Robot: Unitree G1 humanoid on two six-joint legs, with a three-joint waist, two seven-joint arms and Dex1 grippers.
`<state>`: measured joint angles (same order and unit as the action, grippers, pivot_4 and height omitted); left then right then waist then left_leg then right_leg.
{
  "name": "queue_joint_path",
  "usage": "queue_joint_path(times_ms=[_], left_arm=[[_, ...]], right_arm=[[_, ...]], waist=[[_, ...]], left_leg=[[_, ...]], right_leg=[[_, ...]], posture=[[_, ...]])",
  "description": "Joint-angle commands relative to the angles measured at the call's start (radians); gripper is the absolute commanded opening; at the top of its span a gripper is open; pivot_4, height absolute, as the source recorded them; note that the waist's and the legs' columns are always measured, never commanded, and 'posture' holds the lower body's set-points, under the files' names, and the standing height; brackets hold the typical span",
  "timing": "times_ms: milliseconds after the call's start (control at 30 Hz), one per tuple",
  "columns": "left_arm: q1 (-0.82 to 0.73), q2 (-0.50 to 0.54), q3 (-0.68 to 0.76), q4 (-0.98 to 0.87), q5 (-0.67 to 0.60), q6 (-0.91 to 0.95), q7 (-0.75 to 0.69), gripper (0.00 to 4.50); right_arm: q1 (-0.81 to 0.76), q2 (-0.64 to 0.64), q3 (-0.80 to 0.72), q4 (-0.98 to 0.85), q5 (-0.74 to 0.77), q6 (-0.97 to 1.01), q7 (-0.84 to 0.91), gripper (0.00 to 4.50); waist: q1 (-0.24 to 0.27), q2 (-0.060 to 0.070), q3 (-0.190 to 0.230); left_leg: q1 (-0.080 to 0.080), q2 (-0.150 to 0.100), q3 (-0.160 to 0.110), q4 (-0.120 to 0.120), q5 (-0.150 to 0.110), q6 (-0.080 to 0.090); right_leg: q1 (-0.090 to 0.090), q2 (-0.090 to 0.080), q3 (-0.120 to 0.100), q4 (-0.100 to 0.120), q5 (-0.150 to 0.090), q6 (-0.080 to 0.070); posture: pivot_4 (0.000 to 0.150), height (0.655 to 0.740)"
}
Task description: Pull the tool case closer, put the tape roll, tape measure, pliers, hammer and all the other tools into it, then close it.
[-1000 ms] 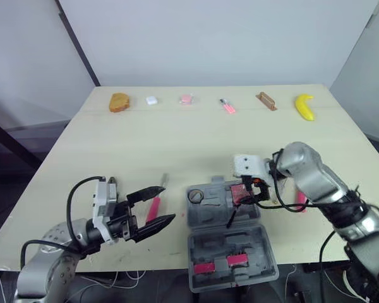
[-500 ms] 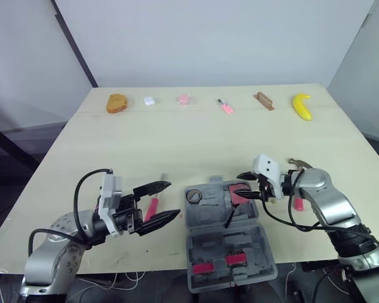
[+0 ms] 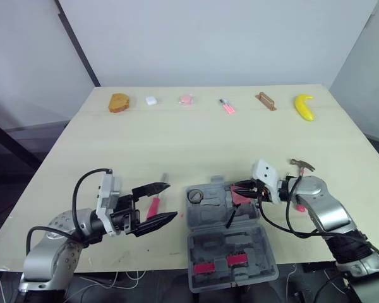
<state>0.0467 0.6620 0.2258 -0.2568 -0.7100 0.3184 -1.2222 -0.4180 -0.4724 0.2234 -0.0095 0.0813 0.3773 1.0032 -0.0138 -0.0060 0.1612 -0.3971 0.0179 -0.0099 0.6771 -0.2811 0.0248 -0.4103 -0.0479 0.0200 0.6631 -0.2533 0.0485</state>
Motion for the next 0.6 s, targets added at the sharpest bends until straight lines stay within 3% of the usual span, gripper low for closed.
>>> queue_joint_path(times_ms=[33, 333, 600], left_arm=[[0.001, 0.006, 0.004, -0.043, -0.011, 0.001, 0.01, 4.5], [-0.018, 0.005, -0.006, -0.068, -0.017, 0.031, 0.037, 4.5], [-0.018, -0.006, -0.011, -0.032, 0.002, 0.01, 0.026, 4.5]], right_arm=[[0.001, -0.001, -0.005, -0.007, 0.011, -0.032, -0.014, 0.85], [0.011, 0.001, -0.001, 0.02, 0.015, -0.046, -0.027, 0.85], [0.055, 0.001, 0.003, 0.162, -0.021, -0.124, -0.069, 0.85]], waist=[[0.0, 0.0, 0.0], [0.0, 0.0, 0.0], [0.0, 0.0, 0.0]], left_leg=[[0.0, 0.0, 0.0, 0.0, 0.0, 0.0], [0.0, 0.0, 0.0, 0.0, 0.0, 0.0], [0.0, 0.0, 0.0, 0.0, 0.0, 0.0]], right_leg=[[0.0, 0.0, 0.0, 0.0, 0.0, 0.0], [0.0, 0.0, 0.0, 0.0, 0.0, 0.0], [0.0, 0.0, 0.0, 0.0, 0.0, 0.0]], posture=[[0.15, 0.74], [0.15, 0.74], [0.15, 0.74]])
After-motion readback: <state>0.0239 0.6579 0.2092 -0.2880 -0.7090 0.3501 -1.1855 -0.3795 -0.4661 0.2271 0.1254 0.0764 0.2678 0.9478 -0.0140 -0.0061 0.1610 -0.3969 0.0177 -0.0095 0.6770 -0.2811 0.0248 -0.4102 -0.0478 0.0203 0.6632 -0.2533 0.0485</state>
